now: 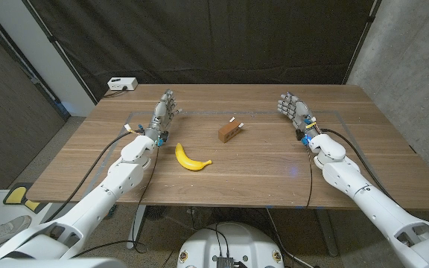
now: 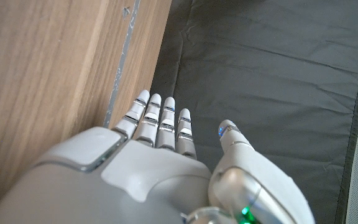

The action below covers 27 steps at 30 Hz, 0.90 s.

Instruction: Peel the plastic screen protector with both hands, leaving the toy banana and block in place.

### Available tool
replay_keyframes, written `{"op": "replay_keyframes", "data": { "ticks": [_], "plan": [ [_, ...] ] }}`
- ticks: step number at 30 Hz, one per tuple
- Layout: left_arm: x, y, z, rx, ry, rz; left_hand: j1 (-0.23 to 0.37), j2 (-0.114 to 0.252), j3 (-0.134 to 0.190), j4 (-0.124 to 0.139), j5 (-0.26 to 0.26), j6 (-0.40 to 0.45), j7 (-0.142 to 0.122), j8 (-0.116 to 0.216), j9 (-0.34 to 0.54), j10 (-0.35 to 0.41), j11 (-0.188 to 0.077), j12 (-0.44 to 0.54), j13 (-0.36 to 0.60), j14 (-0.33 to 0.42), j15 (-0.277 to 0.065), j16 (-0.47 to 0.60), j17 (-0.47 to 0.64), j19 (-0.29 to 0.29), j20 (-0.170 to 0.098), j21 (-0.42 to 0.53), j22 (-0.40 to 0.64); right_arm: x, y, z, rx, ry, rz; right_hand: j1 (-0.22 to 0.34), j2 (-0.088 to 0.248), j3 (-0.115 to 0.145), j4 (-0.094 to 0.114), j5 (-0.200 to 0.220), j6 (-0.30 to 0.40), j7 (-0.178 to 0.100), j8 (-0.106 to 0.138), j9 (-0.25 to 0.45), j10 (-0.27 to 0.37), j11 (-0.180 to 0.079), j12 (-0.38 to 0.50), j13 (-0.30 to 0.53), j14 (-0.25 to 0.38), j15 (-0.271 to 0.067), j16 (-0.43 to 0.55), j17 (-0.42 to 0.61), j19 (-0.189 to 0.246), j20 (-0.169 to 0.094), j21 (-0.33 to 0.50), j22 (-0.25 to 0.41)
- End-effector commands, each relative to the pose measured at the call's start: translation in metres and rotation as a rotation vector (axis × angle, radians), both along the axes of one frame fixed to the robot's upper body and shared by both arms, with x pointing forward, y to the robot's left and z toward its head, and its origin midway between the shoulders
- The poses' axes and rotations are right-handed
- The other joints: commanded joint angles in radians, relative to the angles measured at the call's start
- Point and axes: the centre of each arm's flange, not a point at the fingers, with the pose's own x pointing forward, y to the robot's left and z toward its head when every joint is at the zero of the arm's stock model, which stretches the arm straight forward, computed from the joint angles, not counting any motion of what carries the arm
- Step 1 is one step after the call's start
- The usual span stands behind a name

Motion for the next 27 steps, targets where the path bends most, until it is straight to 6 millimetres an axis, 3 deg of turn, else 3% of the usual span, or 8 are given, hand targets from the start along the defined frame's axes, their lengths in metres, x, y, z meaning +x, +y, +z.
{"op": "replay_keyframes", "data": {
  "ticks": [1, 3, 5, 10, 27],
  "plan": [
    [-0.001, -0.002, 0.001, 0.005, -0.009, -0.009, 0.000, 0.016, 0.007, -0.001, 0.004, -0.083, -0.007, 0.006, 0.002, -0.020, -0.004, 0.006, 0.005, -0.006, 0.003, 0.010, 0.004, -0.186, 0.008, 0.006, 0.005, -0.009, -0.001, -0.006, 0.025, -0.004, 0.039, 0.013, -0.007, 0.007, -0.009, 0.006, 0.007, 0.000, 0.004, 0.003, 0.008, 0.000, 0.001, 0.001, 0.020, 0.000, 0.009, 0.001, 0.030, 0.000, 0.015, 0.005],
    [-0.001, -0.003, 0.001, 0.006, -0.010, -0.010, 0.001, 0.016, 0.007, -0.001, 0.004, -0.075, -0.005, 0.009, 0.002, -0.014, -0.005, 0.008, 0.005, 0.008, 0.007, 0.014, 0.004, -0.183, 0.007, 0.006, 0.005, -0.011, -0.001, -0.008, 0.025, 0.001, 0.050, 0.011, -0.006, 0.009, -0.009, 0.005, 0.008, 0.001, 0.002, 0.003, 0.009, 0.001, -0.003, 0.002, 0.060, 0.001, 0.020, 0.004, 0.076, 0.003, 0.034, 0.007],
    [-0.002, -0.003, 0.001, 0.007, -0.010, -0.011, 0.002, 0.015, 0.006, -0.002, 0.004, -0.070, -0.003, 0.009, 0.002, -0.007, -0.009, 0.009, 0.005, 0.028, 0.020, 0.021, 0.005, -0.179, 0.010, 0.005, 0.005, -0.014, 0.000, -0.010, 0.035, 0.007, 0.073, 0.011, -0.006, 0.010, -0.010, 0.005, 0.009, 0.000, 0.003, 0.003, 0.010, 0.001, -0.003, 0.002, 0.069, 0.002, 0.022, 0.004, 0.082, 0.004, 0.037, 0.008],
    [-0.003, -0.005, 0.000, 0.012, -0.006, -0.017, 0.004, 0.014, 0.005, -0.003, 0.004, -0.055, -0.003, 0.013, 0.002, 0.016, -0.010, 0.016, 0.006, 0.065, 0.026, 0.031, 0.006, -0.166, 0.016, 0.004, 0.004, -0.020, 0.003, -0.016, 0.054, 0.029, 0.126, 0.010, -0.007, 0.011, -0.011, 0.005, 0.013, -0.002, 0.003, 0.003, 0.010, 0.000, -0.005, 0.002, 0.062, 0.002, 0.017, 0.005, 0.073, 0.004, 0.034, 0.008],
    [-0.008, -0.011, -0.005, 0.025, -0.010, -0.058, 0.009, 0.014, 0.004, -0.005, 0.005, -0.037, -0.002, 0.015, 0.002, 0.037, -0.003, 0.019, 0.007, 0.058, 0.031, 0.024, 0.008, -0.156, 0.019, -0.002, 0.003, -0.059, 0.022, -0.031, 0.079, 0.081, 0.302, 0.008, 0.001, 0.015, -0.007, 0.007, 0.024, -0.001, 0.006, 0.004, 0.010, -0.001, -0.007, 0.002, 0.052, 0.009, 0.011, 0.007, 0.059, 0.002, 0.030, 0.009]
  ]
}}
